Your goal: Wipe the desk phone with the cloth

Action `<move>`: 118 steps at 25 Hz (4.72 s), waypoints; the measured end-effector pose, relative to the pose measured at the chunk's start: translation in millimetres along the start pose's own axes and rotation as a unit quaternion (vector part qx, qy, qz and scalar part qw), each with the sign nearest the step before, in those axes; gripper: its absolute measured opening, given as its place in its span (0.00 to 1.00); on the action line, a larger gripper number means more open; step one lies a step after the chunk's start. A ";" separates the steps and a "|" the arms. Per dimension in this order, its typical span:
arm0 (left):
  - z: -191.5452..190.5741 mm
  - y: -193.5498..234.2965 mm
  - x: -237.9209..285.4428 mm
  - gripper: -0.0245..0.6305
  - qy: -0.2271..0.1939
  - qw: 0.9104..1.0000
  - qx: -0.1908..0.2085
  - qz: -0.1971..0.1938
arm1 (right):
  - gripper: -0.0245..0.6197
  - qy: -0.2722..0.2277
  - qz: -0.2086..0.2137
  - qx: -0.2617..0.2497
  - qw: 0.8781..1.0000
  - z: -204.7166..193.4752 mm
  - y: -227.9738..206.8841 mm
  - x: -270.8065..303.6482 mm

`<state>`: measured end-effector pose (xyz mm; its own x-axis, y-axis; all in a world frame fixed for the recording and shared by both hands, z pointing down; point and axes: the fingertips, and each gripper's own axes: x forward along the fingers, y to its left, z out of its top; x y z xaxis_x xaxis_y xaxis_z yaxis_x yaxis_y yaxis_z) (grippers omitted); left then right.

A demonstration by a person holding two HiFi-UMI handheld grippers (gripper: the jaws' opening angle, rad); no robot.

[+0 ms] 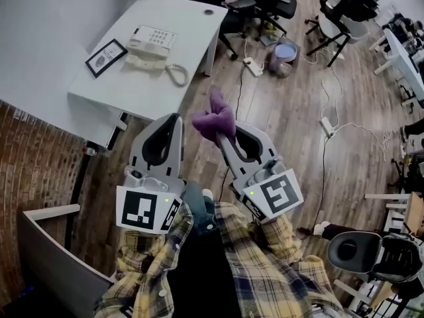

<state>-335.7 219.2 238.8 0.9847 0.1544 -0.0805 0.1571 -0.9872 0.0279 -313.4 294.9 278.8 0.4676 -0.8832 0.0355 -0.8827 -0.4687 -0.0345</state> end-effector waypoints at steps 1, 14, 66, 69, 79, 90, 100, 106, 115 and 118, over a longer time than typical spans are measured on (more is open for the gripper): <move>-0.1 -1.9 -0.2 0.06 0.000 1.000 0.002 0.001 | 0.14 0.000 0.003 -0.001 1.000 -0.6 0.1 -1.6; -21.2 30.2 55.6 0.06 0.007 1.000 -0.008 0.015 | 0.14 0.008 0.009 0.002 1.000 -16.6 -44.3 36.1; -33.8 365.0 257.5 0.06 0.024 0.903 0.008 0.429 | 0.14 0.068 0.392 -0.029 0.917 1.0 -193.2 513.2; -33.7 371.3 259.3 0.06 0.023 0.878 0.012 0.477 | 0.14 0.066 0.438 -0.034 0.896 3.4 -192.6 531.7; -35.1 370.9 277.1 0.06 0.023 0.834 0.026 0.551 | 0.14 0.059 0.520 -0.045 0.851 7.9 -194.4 552.7; -33.0 378.2 261.6 0.06 0.009 0.832 0.009 0.555 | 0.14 0.062 0.532 -0.056 0.842 10.5 -173.2 553.7; -31.4 385.9 248.3 0.06 0.002 0.830 0.007 0.558 | 0.14 0.066 0.533 -0.061 0.841 5.7 -157.2 556.7; -38.3 389.9 250.9 0.06 0.006 0.831 0.001 0.556 | 0.14 0.072 0.534 -0.067 0.840 0.3 -154.7 563.4; -54.6 393.3 250.3 0.06 0.017 0.827 -0.011 0.562 | 0.14 0.102 0.553 -0.080 0.823 -29.8 -139.6 575.6; -61.1 394.5 245.0 0.06 0.019 0.823 -0.015 0.568 | 0.14 0.116 0.558 -0.086 0.817 -45.7 -132.2 580.2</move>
<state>-28.0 -130.0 290.9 0.4988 -0.8655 0.0453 -0.8651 -0.4939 0.0880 72.5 -154.9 349.6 -0.6375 -0.7230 0.2663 -0.7559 0.6538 -0.0346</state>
